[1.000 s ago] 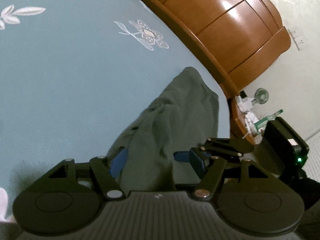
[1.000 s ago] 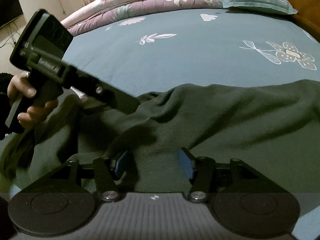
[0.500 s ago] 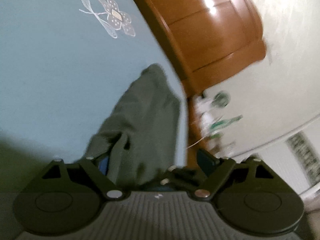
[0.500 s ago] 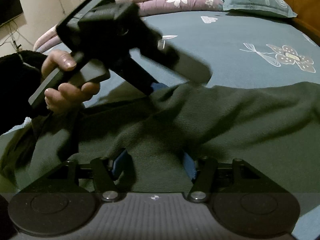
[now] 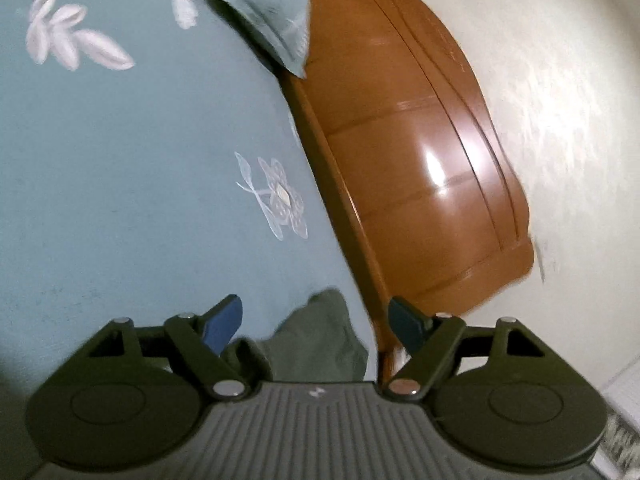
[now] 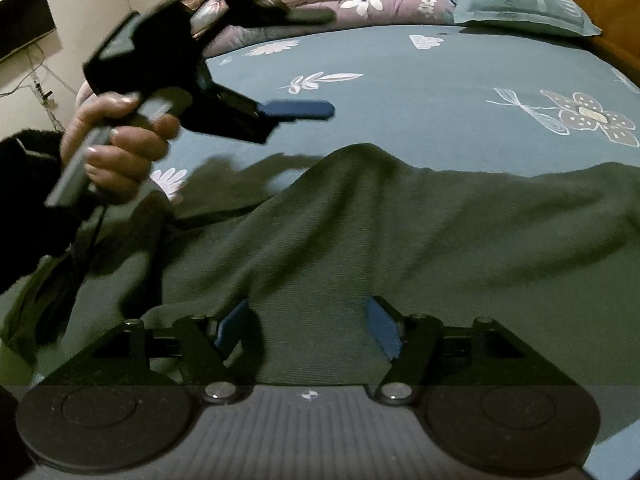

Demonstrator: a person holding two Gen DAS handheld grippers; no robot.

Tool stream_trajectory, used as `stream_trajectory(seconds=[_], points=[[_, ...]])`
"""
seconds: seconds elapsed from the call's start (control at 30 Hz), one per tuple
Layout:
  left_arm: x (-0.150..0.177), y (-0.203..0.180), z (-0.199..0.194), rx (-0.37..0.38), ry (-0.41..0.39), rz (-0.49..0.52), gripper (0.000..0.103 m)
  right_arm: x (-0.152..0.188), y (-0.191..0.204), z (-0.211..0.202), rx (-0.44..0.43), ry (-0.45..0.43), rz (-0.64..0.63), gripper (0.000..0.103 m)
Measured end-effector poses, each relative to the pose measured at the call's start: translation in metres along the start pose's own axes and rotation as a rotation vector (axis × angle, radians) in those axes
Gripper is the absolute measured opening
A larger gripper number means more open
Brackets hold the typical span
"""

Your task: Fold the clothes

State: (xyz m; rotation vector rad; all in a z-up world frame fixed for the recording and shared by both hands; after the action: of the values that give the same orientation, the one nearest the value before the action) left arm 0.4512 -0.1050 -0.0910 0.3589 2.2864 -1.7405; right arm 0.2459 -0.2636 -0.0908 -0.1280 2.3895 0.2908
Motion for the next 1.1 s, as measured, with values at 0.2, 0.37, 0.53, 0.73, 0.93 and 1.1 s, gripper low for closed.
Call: stream_trajectory(seconds=[0.2, 0.37, 0.53, 0.73, 0.93, 1.1], points=[[0.031, -0.019, -0.005, -0.034, 0.107, 0.069, 0.076, 0.002, 0.0, -0.003, -0.012, 0.002, -0.007, 0.072], [0.055, -0.028, 0.01, 0.009, 0.179, 0.056, 0.077, -0.005, 0.0, -0.009, -0.014, 0.012, -0.011, 0.072], [0.059, -0.012, 0.019, -0.31, 0.14, 0.113, 0.065, -0.004, -0.011, -0.037, 0.02, 0.002, 0.002, 0.072], [0.07, -0.03, 0.015, -0.277, 0.079, 0.09, 0.068, -0.005, -0.076, -0.081, 0.194, -0.058, 0.075, 0.072], [0.084, -0.048, 0.026, -0.254, 0.02, 0.081, 0.07, -0.035, -0.13, -0.059, 0.223, -0.153, 0.046, 0.072], [0.099, -0.023, 0.014, -0.452, -0.078, -0.011, 0.063, -0.041, -0.183, -0.009, 0.327, -0.084, 0.054, 0.072]])
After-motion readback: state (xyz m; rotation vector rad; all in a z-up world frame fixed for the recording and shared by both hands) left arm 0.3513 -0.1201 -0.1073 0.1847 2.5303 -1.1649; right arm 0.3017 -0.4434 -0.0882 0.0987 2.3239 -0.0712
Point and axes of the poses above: each gripper's, at about its wrist camera, not at the fingertips, and z roughly the way its jaws point, y to its left, x to its underside, the point moved 3 cm from there along z, roughly the way its jaws point, and after that the axes turned 5 degrees about -z, right-handed, at the moved point
